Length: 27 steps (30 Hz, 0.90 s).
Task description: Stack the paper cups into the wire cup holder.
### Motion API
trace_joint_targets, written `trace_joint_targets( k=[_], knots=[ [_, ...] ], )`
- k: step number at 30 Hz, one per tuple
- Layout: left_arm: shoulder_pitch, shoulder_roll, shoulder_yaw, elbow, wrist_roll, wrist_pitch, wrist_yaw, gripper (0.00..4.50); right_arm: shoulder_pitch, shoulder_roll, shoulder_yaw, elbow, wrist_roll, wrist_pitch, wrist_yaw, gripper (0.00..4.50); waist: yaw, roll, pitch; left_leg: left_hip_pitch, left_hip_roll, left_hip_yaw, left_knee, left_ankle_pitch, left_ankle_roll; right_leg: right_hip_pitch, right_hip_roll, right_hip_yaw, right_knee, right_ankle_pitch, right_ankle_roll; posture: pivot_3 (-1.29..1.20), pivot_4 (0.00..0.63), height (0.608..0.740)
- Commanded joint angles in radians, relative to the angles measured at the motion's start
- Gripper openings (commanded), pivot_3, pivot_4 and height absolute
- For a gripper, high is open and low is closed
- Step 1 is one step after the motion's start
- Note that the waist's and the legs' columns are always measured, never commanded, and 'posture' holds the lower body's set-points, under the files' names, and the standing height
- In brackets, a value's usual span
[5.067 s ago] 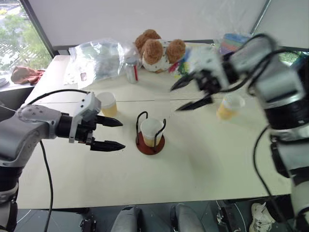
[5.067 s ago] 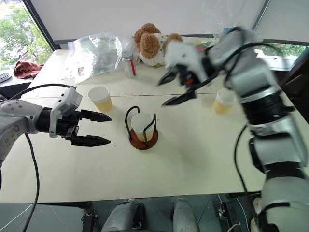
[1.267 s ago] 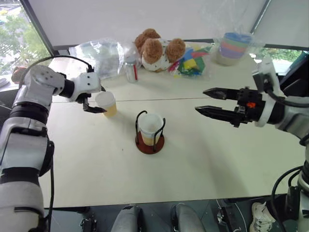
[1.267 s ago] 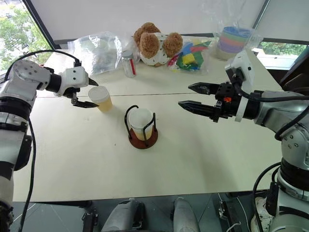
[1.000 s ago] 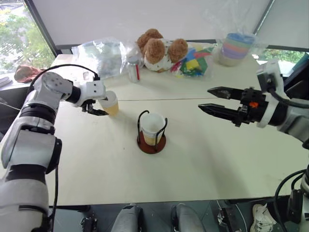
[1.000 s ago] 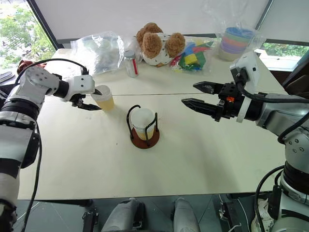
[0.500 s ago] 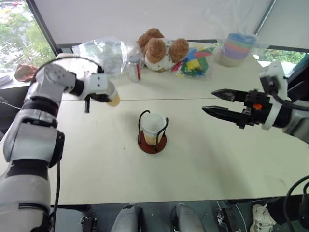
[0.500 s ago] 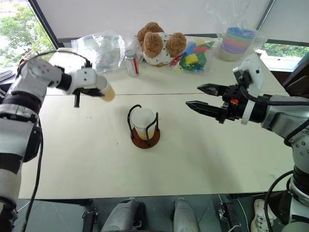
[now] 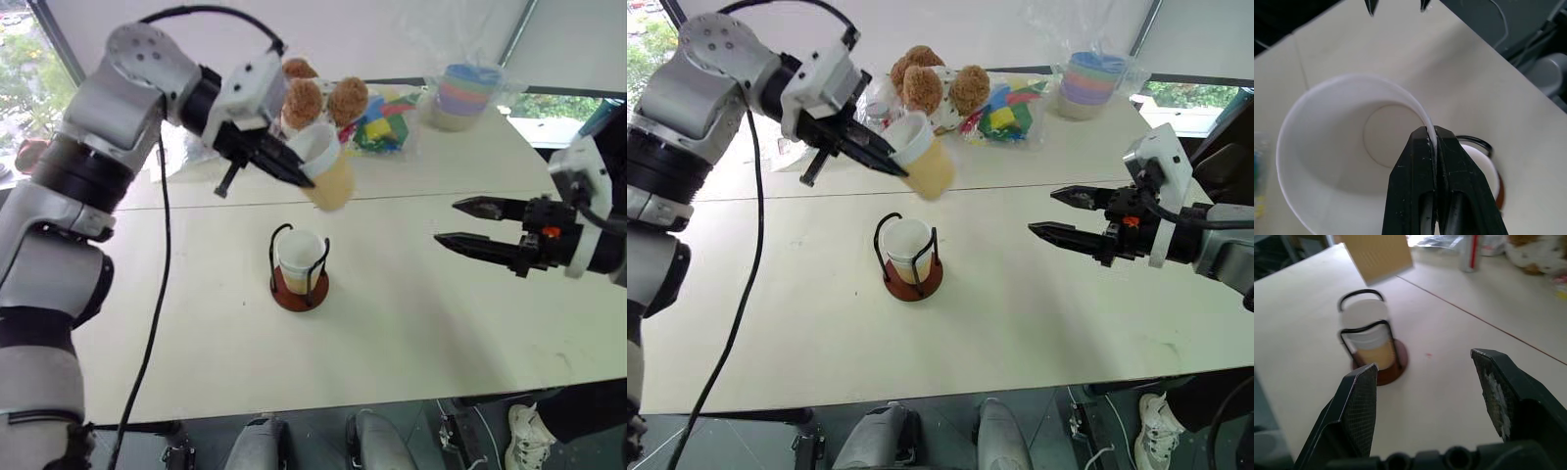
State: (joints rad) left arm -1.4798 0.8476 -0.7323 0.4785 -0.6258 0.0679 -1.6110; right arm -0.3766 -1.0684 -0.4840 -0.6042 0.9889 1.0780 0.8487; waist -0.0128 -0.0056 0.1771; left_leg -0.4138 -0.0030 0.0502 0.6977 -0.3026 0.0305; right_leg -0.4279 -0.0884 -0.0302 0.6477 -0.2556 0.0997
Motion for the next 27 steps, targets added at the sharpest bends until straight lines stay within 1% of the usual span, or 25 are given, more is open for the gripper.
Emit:
trace_joint_targets(
  k=[1, 5, 11, 16, 17, 18, 19, 21, 24, 27],
  knots=[
    [-0.042, 0.037, -0.095, -0.016, -0.056, -0.059, -0.003, 0.04, 0.000, -0.032, -0.051, -0.093, 0.136, 0.031, -0.030, 3.31, 0.003, 0.000, 0.000, 0.000, 0.000, 0.000, 0.000, 0.000, 0.000, 0.000, 0.000, 0.000, 0.000, 0.000, 0.000, 0.00, 0.150, 0.740],
    [-0.067, 0.035, -0.189, 0.021, -0.052, -0.147, -0.003, 0.04, 0.028, -0.027, -0.047, -0.129, 0.213, 0.031, -0.100, 3.31, 0.015, -0.001, 0.000, 0.000, -0.002, 0.001, 0.002, 0.000, 0.000, 0.002, -0.002, 0.000, -0.002, 0.000, 0.000, 0.00, 0.150, 0.740],
    [-0.095, 0.024, -0.281, 0.055, -0.078, -0.197, -0.003, 0.04, 0.044, -0.027, -0.038, -0.137, 0.287, 0.007, -0.198, 3.31, 0.026, -0.001, 0.000, 0.000, -0.003, 0.001, 0.002, 0.000, 0.000, 0.002, -0.003, -0.001, -0.002, 0.000, 0.000, 0.00, 0.150, 0.740],
    [-0.120, -0.024, -0.327, 0.115, -0.091, -0.226, -0.003, 0.04, 0.062, -0.025, -0.022, -0.143, 0.309, -0.020, -0.244, 3.31, 0.025, -0.001, 0.000, 0.000, -0.003, 0.002, 0.002, 0.000, 0.000, 0.002, -0.002, -0.001, -0.002, 0.000, 0.000, 0.00, 0.150, 0.740],
    [-0.125, -0.029, -0.339, 0.121, -0.097, -0.228, -0.003, 0.56, 0.067, -0.026, -0.017, -0.144, 0.312, -0.026, -0.251, 3.31, 0.025, -0.001, 0.000, 0.000, -0.003, 0.002, 0.002, 0.000, 0.000, 0.002, -0.002, 0.000, -0.002, 0.000, 0.000, 0.00, 0.150, 0.740],
    [-0.130, -0.032, -0.349, 0.125, -0.102, -0.230, -0.003, 0.85, 0.071, -0.027, -0.015, -0.146, 0.314, -0.030, -0.256, 3.31, 0.025, -0.001, 0.000, 0.000, -0.003, 0.002, 0.002, 0.000, 0.000, 0.002, -0.002, 0.000, -0.002, 0.000, 0.000, 0.00, 0.150, 0.740],
    [-0.134, -0.032, -0.358, 0.126, -0.107, -0.231, -0.003, 1.28, 0.074, -0.028, -0.012, -0.148, 0.317, -0.034, -0.261, 3.31, 0.025, -0.001, 0.000, 0.000, -0.003, 0.002, 0.002, 0.000, 0.000, 0.002, -0.002, 0.000, -0.002, 0.000, 0.000, 0.00, 0.150, 0.740],
    [-0.142, -0.035, -0.375, 0.136, -0.110, -0.239, -0.003, 2.33, 0.085, -0.031, -0.010, -0.150, 0.318, -0.042, -0.270, 3.31, 0.025, -0.001, 0.000, -0.001, -0.002, 0.001, 0.002, 0.000, 0.000, 0.002, -0.002, 0.000, -0.002, 0.000, 0.000, 0.00, 0.150, 0.740],
    [-0.152, -0.070, -0.348, 0.199, -0.092, -0.256, -0.003, 3.83, 0.097, -0.031, -0.006, -0.149, 0.316, -0.053, -0.280, 3.31, 0.026, -0.001, 0.000, -0.001, -0.002, 0.001, 0.002, 0.000, 0.000, 0.002, -0.002, 0.000, -0.002, 0.000, 0.000, 0.00, 0.150, 0.740],
    [-0.165, -0.100, -0.286, 0.267, -0.091, -0.225, -0.003, 3.83, 0.102, -0.027, 0.006, -0.135, 0.301, -0.064, -0.286, 3.31, 0.025, -0.001, 0.001, -0.001, -0.002, 0.002, 0.002, 0.000, 0.001, 0.002, -0.002, 0.000, -0.003, 0.000, 0.000, 0.00, 0.150, 0.740]
  ],
)
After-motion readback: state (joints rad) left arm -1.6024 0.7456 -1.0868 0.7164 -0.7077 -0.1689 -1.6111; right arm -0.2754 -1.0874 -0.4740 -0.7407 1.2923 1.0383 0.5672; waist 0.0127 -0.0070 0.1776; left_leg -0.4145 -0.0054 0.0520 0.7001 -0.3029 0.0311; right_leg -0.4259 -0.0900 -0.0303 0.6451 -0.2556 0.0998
